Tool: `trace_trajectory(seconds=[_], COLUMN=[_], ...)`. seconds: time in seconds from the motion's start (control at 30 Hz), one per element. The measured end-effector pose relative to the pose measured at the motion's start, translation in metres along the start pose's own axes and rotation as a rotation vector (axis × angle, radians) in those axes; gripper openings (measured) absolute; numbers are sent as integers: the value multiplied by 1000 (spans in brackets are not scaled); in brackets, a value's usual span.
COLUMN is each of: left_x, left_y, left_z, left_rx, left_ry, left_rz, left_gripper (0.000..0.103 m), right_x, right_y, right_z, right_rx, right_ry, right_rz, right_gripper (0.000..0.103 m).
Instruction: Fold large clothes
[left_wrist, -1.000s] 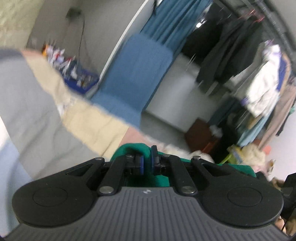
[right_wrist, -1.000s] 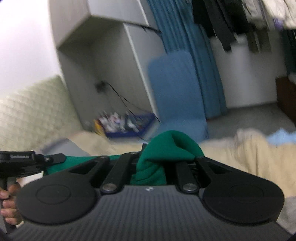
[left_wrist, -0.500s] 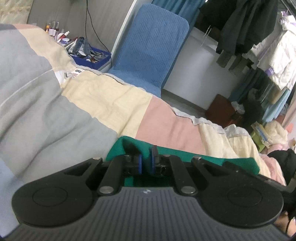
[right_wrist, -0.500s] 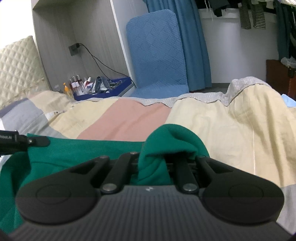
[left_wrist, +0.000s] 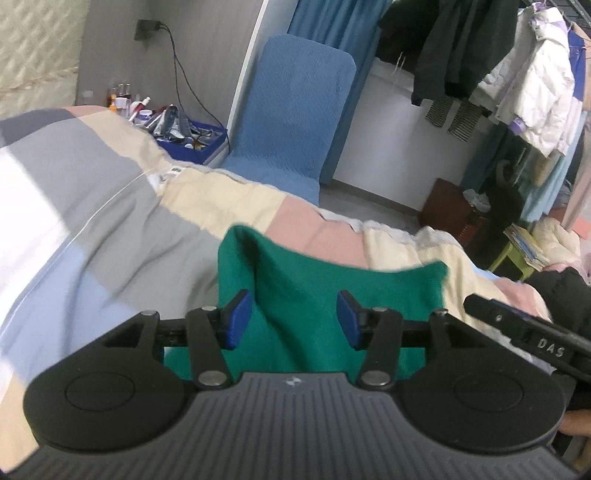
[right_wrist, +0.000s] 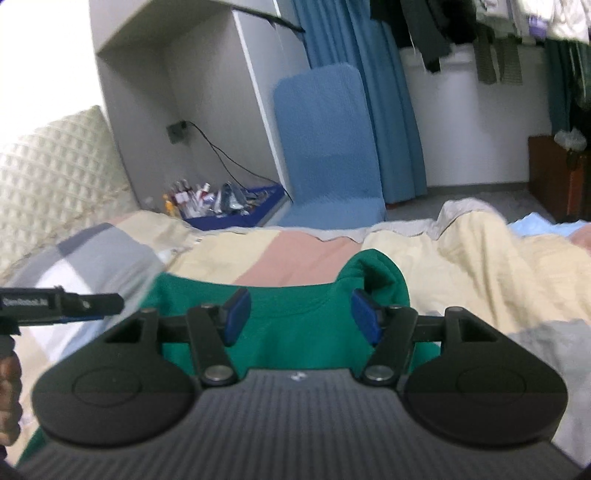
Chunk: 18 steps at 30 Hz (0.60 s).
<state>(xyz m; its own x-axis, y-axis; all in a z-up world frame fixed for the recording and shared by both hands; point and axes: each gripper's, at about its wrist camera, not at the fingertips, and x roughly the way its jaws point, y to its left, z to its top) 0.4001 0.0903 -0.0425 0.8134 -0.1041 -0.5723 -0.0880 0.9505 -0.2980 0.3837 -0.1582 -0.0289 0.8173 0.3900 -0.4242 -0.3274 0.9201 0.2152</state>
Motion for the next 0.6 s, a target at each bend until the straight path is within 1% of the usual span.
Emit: trace_trajectory(seconds=[0.2, 0.33, 0.43, 0.53, 0.6], left_x=[-82, -129, -150, -163, -167], left_y=[-26, -35, -37, -33, -30], left_z=[-54, -101, -133, -164, -180], left_rx=[19, 27, 43, 37, 43], left_ry=[6, 23, 30, 39, 52], left_rz=[6, 15, 32, 37, 51], left_gripper=[57, 57, 57, 57, 57], right_x=[-94, -140, -165, -176, -177], right_y=[24, 39, 47, 56, 57], right_z=[-20, -42, -62, -79, -91], right_rx=[8, 8, -3, -39, -27], right_ry=[-24, -13, -4, 7, 15], right_rz=[13, 14, 34, 30, 41], right_gripper=[64, 64, 64, 64, 65])
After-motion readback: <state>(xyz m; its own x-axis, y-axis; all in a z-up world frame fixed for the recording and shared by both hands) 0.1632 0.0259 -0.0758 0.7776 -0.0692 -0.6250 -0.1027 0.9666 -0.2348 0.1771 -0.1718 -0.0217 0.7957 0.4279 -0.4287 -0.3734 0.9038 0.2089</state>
